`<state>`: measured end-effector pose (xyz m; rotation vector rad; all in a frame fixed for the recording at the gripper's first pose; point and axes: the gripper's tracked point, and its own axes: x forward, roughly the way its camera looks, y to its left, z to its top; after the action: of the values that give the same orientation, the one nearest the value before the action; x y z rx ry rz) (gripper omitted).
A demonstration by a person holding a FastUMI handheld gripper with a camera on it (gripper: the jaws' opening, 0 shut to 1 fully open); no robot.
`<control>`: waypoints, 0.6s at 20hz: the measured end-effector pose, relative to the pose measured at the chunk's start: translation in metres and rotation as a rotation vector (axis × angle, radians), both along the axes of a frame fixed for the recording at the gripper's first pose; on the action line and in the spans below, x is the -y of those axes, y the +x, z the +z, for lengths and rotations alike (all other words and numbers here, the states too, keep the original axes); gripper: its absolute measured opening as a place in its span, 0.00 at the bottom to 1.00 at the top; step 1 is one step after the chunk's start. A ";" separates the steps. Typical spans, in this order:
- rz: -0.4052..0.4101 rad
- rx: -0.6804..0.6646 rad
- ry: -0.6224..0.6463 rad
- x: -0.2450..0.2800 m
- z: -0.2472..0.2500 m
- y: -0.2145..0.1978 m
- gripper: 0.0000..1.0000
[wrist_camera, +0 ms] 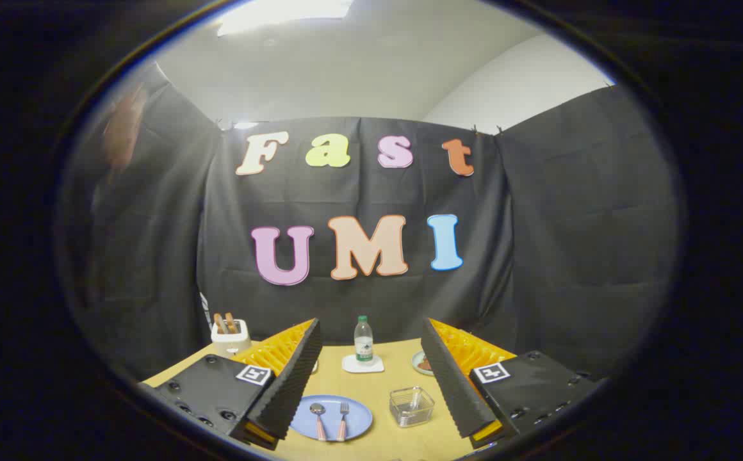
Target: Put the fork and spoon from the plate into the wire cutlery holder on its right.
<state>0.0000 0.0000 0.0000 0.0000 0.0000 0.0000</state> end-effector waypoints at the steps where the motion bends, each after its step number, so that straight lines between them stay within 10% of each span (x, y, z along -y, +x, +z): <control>1: -0.001 -0.006 -0.007 0.002 0.000 0.001 0.98; 12: -0.001 0.002 0.010 0.002 0.001 0.042 0.98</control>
<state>0.0424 -0.0017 0.0008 0.0098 -0.0018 -0.0007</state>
